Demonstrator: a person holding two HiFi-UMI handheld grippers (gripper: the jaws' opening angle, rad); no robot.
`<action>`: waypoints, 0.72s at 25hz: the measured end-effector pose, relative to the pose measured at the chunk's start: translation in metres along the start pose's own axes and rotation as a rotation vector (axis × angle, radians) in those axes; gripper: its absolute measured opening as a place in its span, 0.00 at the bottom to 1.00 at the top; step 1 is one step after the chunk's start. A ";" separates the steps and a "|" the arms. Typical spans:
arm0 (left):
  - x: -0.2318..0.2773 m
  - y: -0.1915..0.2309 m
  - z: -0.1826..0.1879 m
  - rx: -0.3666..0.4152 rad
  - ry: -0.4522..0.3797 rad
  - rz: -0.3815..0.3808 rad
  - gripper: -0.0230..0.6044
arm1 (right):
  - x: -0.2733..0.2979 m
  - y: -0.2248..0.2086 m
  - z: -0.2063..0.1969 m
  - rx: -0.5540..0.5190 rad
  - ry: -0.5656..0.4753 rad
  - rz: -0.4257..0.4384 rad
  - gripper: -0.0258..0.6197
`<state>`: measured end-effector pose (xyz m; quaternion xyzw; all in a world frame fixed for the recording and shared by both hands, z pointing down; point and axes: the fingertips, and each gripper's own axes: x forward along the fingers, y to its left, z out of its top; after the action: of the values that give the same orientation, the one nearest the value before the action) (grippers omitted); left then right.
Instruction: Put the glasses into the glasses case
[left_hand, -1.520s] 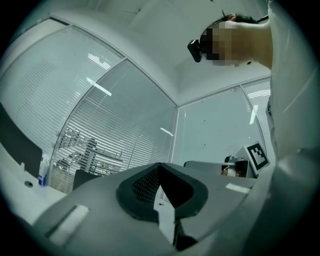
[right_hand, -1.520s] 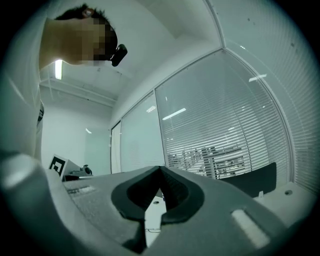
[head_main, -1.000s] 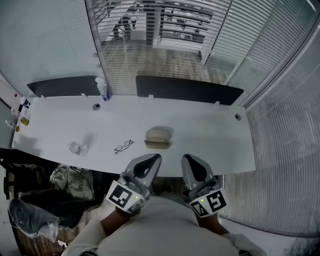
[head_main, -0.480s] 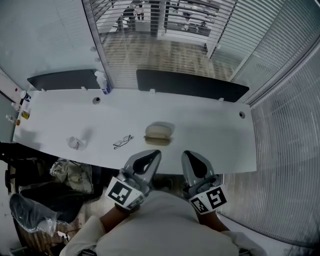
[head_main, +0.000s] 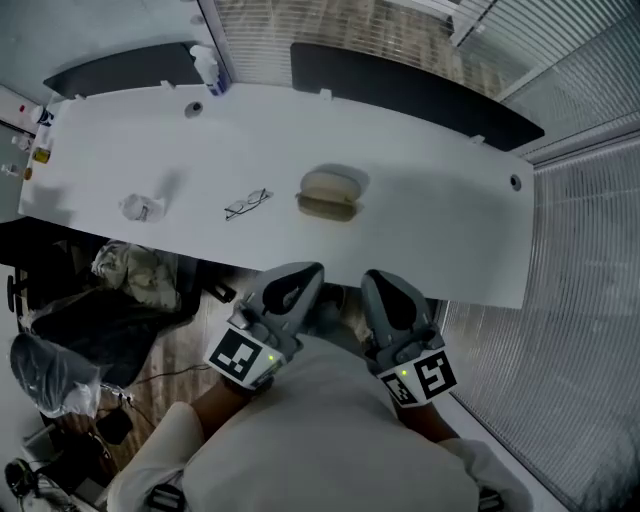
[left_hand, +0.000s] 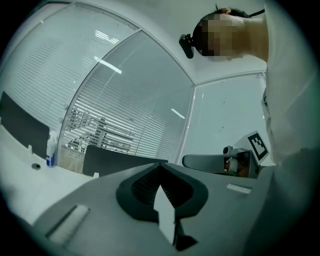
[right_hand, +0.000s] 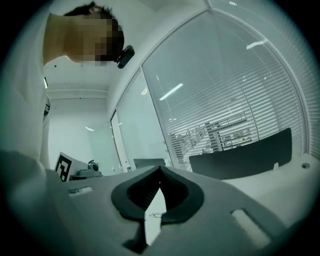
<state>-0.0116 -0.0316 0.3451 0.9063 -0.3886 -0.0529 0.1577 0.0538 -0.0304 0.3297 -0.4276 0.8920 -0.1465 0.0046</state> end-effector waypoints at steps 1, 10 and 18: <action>-0.002 0.003 -0.005 0.001 0.009 0.007 0.04 | 0.002 0.000 -0.006 0.008 0.011 0.006 0.04; -0.003 0.017 -0.016 0.035 0.040 0.017 0.04 | 0.020 0.006 -0.025 0.023 0.048 0.051 0.04; 0.000 0.066 -0.048 0.156 0.156 0.055 0.04 | 0.061 0.010 -0.048 0.022 0.085 0.101 0.04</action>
<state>-0.0465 -0.0621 0.4123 0.9062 -0.4026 0.0525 0.1178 0.0011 -0.0591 0.3801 -0.3756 0.9101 -0.1738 -0.0213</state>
